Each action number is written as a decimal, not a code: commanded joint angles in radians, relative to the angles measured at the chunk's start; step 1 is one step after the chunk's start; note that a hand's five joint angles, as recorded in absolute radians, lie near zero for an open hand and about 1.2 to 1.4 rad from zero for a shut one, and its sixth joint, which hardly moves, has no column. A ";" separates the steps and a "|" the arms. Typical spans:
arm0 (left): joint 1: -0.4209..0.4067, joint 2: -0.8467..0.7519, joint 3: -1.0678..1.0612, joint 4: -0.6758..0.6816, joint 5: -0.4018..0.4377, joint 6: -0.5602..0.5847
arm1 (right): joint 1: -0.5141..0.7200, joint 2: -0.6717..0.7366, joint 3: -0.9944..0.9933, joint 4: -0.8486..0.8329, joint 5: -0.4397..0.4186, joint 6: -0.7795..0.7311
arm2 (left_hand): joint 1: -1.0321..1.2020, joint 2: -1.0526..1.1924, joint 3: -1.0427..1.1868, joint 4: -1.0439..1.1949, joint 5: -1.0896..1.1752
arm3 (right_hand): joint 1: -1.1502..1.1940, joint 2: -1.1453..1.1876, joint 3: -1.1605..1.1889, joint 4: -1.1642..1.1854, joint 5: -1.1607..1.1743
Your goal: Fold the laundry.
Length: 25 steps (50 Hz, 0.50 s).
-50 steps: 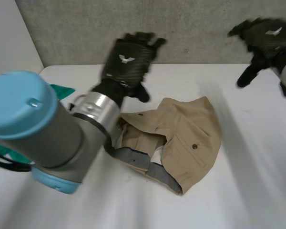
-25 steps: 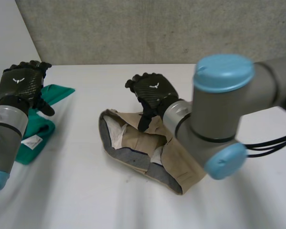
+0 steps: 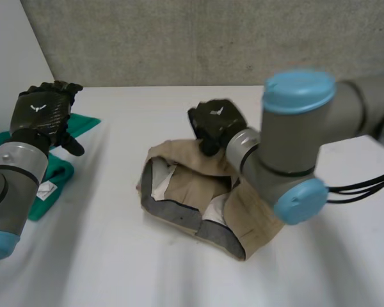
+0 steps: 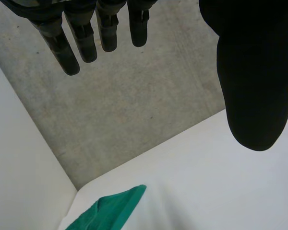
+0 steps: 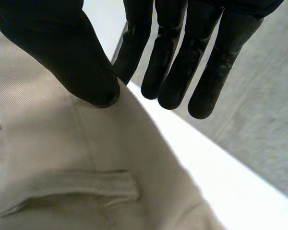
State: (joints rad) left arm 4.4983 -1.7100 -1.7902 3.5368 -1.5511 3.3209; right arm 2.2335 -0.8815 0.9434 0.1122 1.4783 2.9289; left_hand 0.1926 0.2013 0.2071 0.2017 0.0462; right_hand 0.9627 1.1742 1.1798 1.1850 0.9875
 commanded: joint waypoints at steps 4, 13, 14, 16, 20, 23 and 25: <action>-0.048 -0.072 0.023 -0.004 0.011 0.008 | -0.187 -0.137 0.130 0.007 0.017 -0.295 | -0.018 -0.027 -0.033 -0.027 -0.046 | 0.434 0.222 0.216 0.211 0.234; -0.053 -0.086 0.020 -0.004 0.016 0.008 | -0.224 -0.177 0.173 0.052 0.076 -0.408 | -0.018 -0.027 -0.033 -0.027 -0.046 | 0.434 0.222 0.216 0.211 0.234; -0.051 -0.085 0.019 -0.006 0.016 0.008 | -0.228 -0.188 0.186 0.087 0.083 -0.437 | -0.018 -0.027 -0.033 -0.027 -0.046 | 0.434 0.222 0.216 0.211 0.234; -0.053 -0.085 0.012 -0.006 0.016 0.006 | -0.239 -0.203 0.192 0.115 0.080 -0.461 | -0.018 -0.027 -0.033 -0.027 -0.046 | 0.434 0.222 0.216 0.211 0.234; -0.056 -0.085 0.011 -0.004 0.017 0.006 | -0.256 -0.223 0.206 0.129 0.065 -0.488 | -0.018 -0.027 -0.033 -0.027 -0.046 | -0.388 -0.600 -0.605 -0.610 -0.587; -0.064 -0.089 0.018 -0.004 0.016 0.008 | -0.242 -0.229 0.196 0.115 0.045 -0.395 | -0.018 -0.027 -0.033 -0.027 -0.046 | -0.575 -0.786 -0.792 -0.797 -0.774; -0.064 -0.089 0.020 -0.004 0.016 0.008 | -0.226 -0.232 0.192 0.106 0.027 -0.274 | -0.018 -0.027 -0.033 -0.027 -0.046 | -0.631 -0.843 -0.848 -0.853 -0.830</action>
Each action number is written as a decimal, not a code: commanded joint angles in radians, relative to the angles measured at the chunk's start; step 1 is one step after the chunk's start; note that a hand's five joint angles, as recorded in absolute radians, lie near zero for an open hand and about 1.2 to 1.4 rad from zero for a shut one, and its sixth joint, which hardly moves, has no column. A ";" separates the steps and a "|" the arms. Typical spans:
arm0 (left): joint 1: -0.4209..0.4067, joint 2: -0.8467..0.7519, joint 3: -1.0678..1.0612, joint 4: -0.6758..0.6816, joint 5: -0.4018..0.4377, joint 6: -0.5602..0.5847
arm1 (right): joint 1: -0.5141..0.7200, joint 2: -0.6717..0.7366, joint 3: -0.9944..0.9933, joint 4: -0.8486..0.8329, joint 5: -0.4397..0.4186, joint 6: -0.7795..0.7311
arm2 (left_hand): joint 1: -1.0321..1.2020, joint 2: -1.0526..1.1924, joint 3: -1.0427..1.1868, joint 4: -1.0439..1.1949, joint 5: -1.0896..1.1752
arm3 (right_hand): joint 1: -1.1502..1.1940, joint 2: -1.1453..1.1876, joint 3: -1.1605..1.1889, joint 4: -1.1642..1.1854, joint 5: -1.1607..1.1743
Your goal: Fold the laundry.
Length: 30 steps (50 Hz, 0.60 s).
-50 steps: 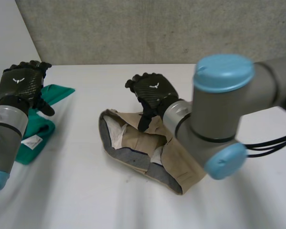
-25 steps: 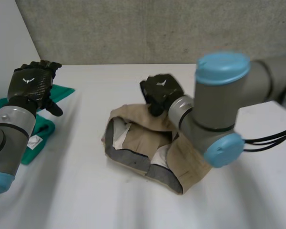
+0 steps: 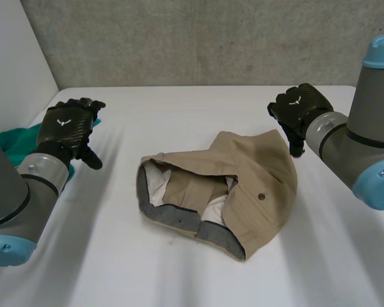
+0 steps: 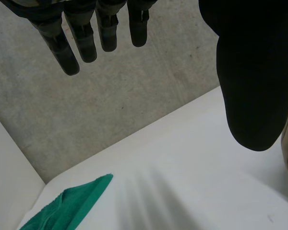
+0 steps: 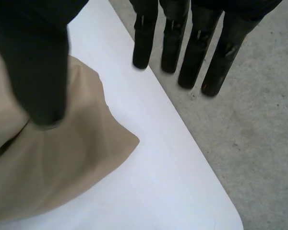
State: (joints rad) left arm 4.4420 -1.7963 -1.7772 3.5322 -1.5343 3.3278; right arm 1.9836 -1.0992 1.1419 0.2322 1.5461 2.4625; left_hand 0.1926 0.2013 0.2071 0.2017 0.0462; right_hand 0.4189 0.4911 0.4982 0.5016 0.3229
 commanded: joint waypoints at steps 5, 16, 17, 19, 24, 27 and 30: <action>0.003 0.002 0.004 -0.001 -0.001 -0.004 | 0.128 -0.034 -0.051 -0.022 -0.127 0.444 | -0.018 -0.027 -0.033 -0.027 -0.046 | -0.117 -0.189 -0.196 -0.199 -0.195; 0.049 0.037 -0.007 -0.002 -0.004 -0.008 | 0.391 0.200 -0.243 -0.053 -0.170 0.489 | -0.018 -0.027 -0.033 -0.027 -0.046 | -0.099 -0.171 -0.178 -0.182 -0.178; 0.056 0.037 -0.008 -0.004 -0.004 -0.008 | 0.396 0.217 -0.257 -0.059 -0.169 0.481 | -0.018 -0.027 -0.033 -0.027 -0.046 | -0.099 -0.171 -0.178 -0.182 -0.178; 0.074 0.038 -0.014 -0.002 -0.004 -0.008 | 0.408 0.287 -0.306 -0.071 -0.155 0.449 | -0.018 -0.027 -0.033 -0.027 -0.046 | -0.093 -0.165 -0.173 -0.176 -0.172; 0.096 0.038 -0.027 -0.002 -0.003 -0.010 | 0.435 0.410 -0.416 -0.093 -0.098 0.346 | -0.018 -0.027 -0.033 -0.027 -0.046 | -0.041 -0.113 -0.120 -0.123 -0.119; 0.097 0.038 -0.038 -0.002 -0.001 -0.008 | 0.440 0.487 -0.488 -0.105 -0.066 0.268 | -0.018 -0.027 -0.033 -0.027 -0.046 | 0.115 0.043 0.035 0.032 0.036; 0.096 0.038 -0.041 -0.002 0.008 -0.007 | 0.440 0.542 -0.557 -0.117 -0.041 0.222 | -0.018 -0.027 -0.033 -0.027 -0.046 | 0.586 0.514 0.507 0.503 0.508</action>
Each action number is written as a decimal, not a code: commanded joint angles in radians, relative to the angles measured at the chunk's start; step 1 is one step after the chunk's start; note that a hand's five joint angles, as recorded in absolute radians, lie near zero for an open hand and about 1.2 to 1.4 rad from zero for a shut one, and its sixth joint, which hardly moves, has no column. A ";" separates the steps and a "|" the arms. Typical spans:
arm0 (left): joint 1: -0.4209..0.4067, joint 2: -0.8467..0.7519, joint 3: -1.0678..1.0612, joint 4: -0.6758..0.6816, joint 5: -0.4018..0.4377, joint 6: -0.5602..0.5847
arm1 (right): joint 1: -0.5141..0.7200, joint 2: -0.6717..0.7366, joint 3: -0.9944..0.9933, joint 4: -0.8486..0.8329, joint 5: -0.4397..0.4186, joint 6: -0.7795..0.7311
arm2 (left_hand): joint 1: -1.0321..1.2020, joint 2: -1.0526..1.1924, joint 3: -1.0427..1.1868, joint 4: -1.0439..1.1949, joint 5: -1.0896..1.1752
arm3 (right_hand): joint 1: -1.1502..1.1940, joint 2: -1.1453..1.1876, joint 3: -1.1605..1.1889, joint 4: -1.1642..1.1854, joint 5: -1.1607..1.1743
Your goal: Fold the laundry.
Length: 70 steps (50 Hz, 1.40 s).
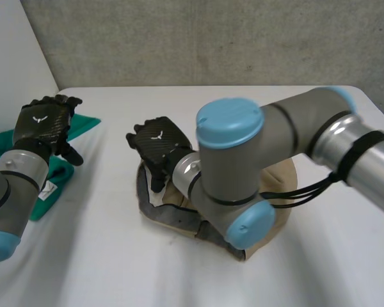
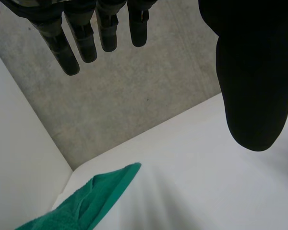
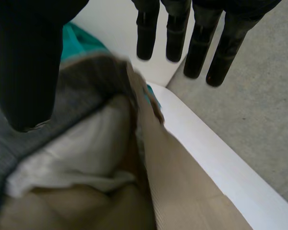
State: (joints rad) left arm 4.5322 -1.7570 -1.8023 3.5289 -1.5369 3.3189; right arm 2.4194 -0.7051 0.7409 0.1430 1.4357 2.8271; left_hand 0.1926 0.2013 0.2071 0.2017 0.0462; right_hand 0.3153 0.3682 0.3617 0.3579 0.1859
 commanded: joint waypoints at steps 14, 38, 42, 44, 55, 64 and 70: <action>0.008 -0.094 0.055 0.012 0.141 0.008 | -0.037 -0.135 -0.153 -0.005 0.011 0.040 | -0.018 -0.027 -0.033 -0.027 -0.046 | 1.081 1.028 1.035 1.038 1.036; -0.208 -0.380 0.297 -0.110 0.538 -0.041 | -0.295 -0.646 0.226 0.158 -0.213 0.058 | 0.041 0.032 0.027 0.032 0.013 | 1.081 1.028 1.035 1.038 1.036; -0.237 -0.415 0.330 -0.114 0.494 -0.044 | -0.333 -0.691 0.253 0.185 -0.251 0.060 | 0.246 0.238 0.232 0.237 0.218 | 1.081 1.028 1.035 1.038 1.036; -0.249 -0.423 0.339 -0.116 0.471 -0.055 | -0.351 -0.705 0.265 0.197 -0.271 0.063 | 0.375 0.367 0.361 0.366 0.347 | 1.081 1.028 1.035 1.038 1.036; -0.352 -0.395 0.350 -0.123 0.442 -0.323 | -0.425 -0.734 0.290 0.202 -0.279 0.060 | 1.170 1.161 1.155 1.161 1.142 | 1.081 1.028 1.035 1.038 1.036; -0.335 -0.256 0.374 -0.117 0.299 -0.334 | -0.500 -0.732 0.269 0.198 -0.290 0.058 | 1.204 1.195 1.189 1.195 1.176 | 1.081 1.028 1.035 1.038 1.036; -0.224 -0.055 0.420 -0.122 0.117 -0.288 | -0.589 -0.732 0.209 0.202 -0.284 0.060 | 1.204 1.195 1.189 1.195 1.176 | 1.081 1.028 1.035 1.038 1.036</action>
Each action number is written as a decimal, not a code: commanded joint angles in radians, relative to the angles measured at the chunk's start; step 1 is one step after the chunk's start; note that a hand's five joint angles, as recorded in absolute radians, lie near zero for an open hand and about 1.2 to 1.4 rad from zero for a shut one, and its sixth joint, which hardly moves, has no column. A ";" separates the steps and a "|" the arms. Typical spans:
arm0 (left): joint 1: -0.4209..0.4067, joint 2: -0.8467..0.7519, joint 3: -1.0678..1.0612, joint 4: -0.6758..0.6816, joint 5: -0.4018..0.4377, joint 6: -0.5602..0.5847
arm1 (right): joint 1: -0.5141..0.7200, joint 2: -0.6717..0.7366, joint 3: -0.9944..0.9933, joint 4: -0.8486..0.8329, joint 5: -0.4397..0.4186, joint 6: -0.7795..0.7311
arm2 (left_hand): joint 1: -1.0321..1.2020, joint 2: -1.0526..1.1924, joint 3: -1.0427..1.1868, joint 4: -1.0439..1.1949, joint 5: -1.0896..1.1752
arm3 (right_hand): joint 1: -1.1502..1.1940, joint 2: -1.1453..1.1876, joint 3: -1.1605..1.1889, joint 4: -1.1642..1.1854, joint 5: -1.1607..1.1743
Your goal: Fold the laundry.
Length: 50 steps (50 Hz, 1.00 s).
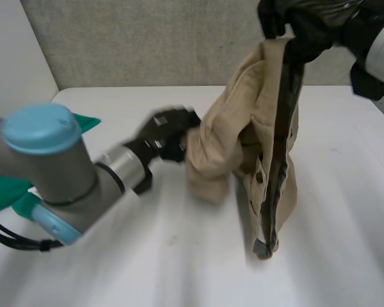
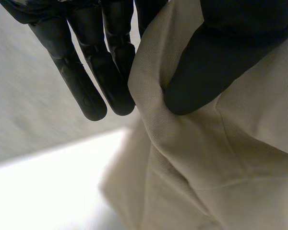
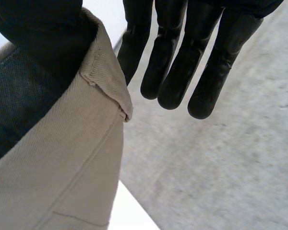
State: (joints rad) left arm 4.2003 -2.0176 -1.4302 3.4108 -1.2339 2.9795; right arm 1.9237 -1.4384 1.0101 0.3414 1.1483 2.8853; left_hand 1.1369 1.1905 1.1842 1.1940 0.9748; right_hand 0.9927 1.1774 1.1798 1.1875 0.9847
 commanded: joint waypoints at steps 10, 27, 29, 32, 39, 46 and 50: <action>0.110 0.450 0.031 -0.047 -0.159 0.056 | -0.167 -0.033 -0.071 0.005 -0.044 0.049 | 0.259 0.206 0.212 0.202 0.247 | 0.404 0.219 0.216 0.209 0.237; 0.118 0.652 0.082 -0.093 -0.157 0.067 | -0.210 -0.099 -0.111 0.014 -0.081 0.183 | 0.259 0.206 0.212 0.202 0.247 | 0.404 0.219 0.216 0.209 0.237; 0.121 0.643 0.083 -0.094 -0.156 0.067 | -0.212 -0.099 -0.102 0.013 -0.082 0.186 | 0.259 0.206 0.212 0.202 0.247 | 0.404 0.219 0.216 0.209 0.237; 0.130 0.622 0.083 -0.094 -0.153 0.067 | -0.213 -0.099 -0.096 0.010 -0.084 0.186 | 0.259 0.206 0.212 0.202 0.247 | 0.404 0.219 0.216 0.209 0.237; 0.156 0.403 0.117 -0.091 -0.151 0.070 | -0.215 0.031 -0.090 -0.033 -0.111 0.181 | 0.259 0.206 0.212 0.202 0.247 | 0.404 0.219 0.216 0.209 0.237; 0.167 0.123 0.220 -0.082 -0.147 0.160 | -0.207 0.248 -0.159 -0.108 -0.110 0.172 | 0.259 0.206 0.212 0.202 0.247 | 0.404 0.219 0.216 0.209 0.237; 0.161 -0.016 0.289 -0.039 -0.128 0.269 | -0.203 0.398 -0.231 -0.180 -0.104 0.175 | 0.259 0.206 0.212 0.202 0.247 | 0.404 0.219 0.216 0.209 0.237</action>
State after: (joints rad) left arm 4.3660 -1.8081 -1.2484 3.3270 -1.3813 3.1039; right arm 1.7143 -1.2515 0.8755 0.2518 1.0364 3.0602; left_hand 1.1370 1.1953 1.1958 1.1984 0.9780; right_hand 0.9927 1.1774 1.1798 1.1876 0.9847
